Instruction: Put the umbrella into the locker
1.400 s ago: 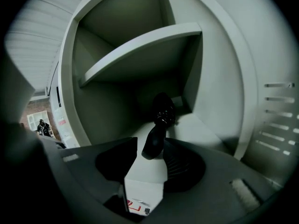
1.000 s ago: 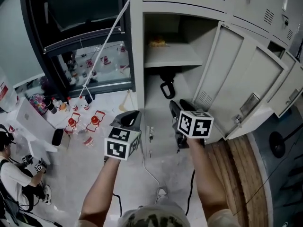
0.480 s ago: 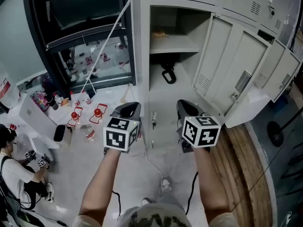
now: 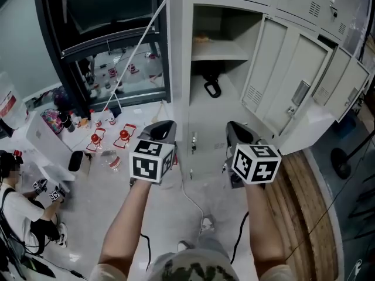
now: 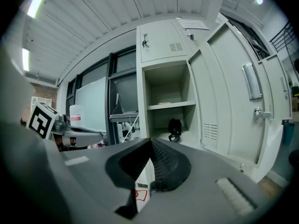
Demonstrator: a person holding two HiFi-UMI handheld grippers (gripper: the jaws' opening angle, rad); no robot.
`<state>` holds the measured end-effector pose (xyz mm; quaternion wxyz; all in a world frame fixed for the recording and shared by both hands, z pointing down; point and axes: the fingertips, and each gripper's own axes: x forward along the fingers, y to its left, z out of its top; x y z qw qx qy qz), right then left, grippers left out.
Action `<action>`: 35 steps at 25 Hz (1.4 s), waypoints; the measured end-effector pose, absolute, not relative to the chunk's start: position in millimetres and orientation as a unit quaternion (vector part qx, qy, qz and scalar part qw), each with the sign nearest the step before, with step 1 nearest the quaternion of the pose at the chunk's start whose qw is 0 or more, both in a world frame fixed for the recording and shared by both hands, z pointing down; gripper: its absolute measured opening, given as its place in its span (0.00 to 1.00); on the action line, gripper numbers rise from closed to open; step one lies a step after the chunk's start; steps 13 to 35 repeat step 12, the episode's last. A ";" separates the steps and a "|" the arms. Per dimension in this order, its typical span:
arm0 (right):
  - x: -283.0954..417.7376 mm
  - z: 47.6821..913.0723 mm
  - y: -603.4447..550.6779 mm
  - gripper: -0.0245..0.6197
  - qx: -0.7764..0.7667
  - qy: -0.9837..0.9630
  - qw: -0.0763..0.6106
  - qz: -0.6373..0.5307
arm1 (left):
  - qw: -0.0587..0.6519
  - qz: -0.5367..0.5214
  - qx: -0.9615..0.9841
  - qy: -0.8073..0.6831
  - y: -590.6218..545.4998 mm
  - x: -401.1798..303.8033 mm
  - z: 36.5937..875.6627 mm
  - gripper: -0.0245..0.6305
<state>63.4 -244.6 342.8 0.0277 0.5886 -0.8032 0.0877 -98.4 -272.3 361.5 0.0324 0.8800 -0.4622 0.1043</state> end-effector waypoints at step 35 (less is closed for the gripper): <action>60.7 342.0 -239.6 0.04 0.588 -0.804 0.030 0.085 | 0.033 0.099 0.881 -0.462 -266.8 -99.7 359.6 0.04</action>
